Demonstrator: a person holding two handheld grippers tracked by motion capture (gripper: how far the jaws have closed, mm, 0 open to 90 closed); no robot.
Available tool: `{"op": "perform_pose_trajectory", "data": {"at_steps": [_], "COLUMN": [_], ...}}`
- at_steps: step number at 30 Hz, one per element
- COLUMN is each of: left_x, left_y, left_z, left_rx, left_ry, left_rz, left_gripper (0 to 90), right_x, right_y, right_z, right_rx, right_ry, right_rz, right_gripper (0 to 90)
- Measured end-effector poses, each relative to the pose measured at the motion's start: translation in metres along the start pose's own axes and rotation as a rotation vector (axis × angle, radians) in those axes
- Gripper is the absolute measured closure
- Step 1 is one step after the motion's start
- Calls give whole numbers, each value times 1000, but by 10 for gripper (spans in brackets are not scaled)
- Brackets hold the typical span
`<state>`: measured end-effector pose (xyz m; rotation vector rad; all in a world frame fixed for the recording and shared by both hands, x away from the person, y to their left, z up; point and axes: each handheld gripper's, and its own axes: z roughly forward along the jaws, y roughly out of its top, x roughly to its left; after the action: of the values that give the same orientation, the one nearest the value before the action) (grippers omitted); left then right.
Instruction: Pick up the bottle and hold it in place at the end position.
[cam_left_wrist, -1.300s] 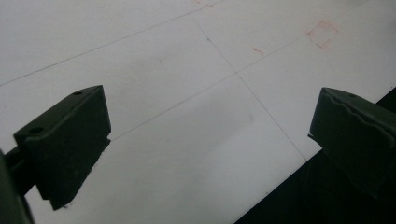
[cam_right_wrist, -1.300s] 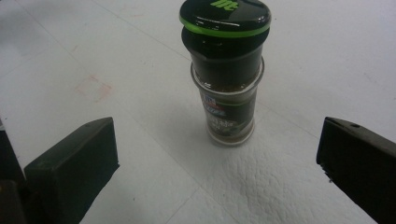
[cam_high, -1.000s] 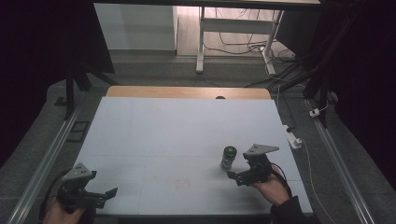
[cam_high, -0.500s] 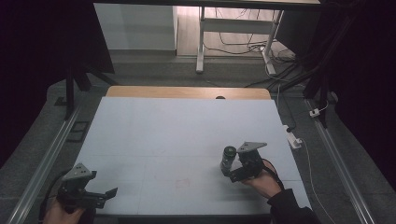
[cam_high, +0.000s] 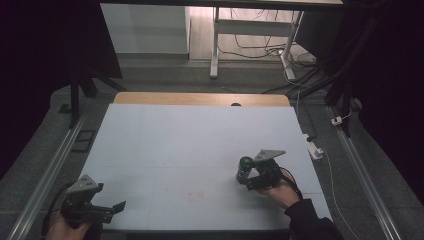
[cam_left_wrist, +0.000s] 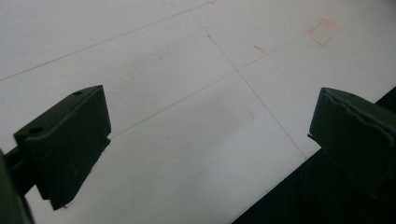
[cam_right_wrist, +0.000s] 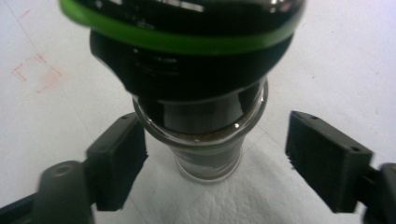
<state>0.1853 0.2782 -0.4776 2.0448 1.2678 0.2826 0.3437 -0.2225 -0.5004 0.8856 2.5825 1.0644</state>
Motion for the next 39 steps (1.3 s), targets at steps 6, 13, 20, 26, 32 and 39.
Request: {"op": "perform_pose_trajectory", "data": {"at_steps": [6, 13, 20, 26, 32, 39], "left_x": [0, 0, 1, 1, 1, 1], "left_y": [0, 0, 0, 0, 0, 0], "left_z": [0, 0, 0, 0, 0, 0], "left_rx": [2, 2, 2, 2, 4, 4], "left_ry": [-1, -1, -2, -2, -2, -3], "left_rz": [-2, -3, -5, -7, -8, -8], "left_gripper": [1, 1, 1, 1, 2, 2], "right_x": [1, 1, 6, 6, 5, 7], "right_y": [2, 2, 4, 5, 7, 13], "right_z": [1, 2, 0, 0, -2, -6], "right_rx": [3, 1, 12, 17, 22, -3], "right_ry": [-8, 23, -3, -7, 1, -9], "right_rz": [-37, -44, -81, -65, -58, -72], "right_gripper": [342, 491, 524, 527, 528, 529]}}
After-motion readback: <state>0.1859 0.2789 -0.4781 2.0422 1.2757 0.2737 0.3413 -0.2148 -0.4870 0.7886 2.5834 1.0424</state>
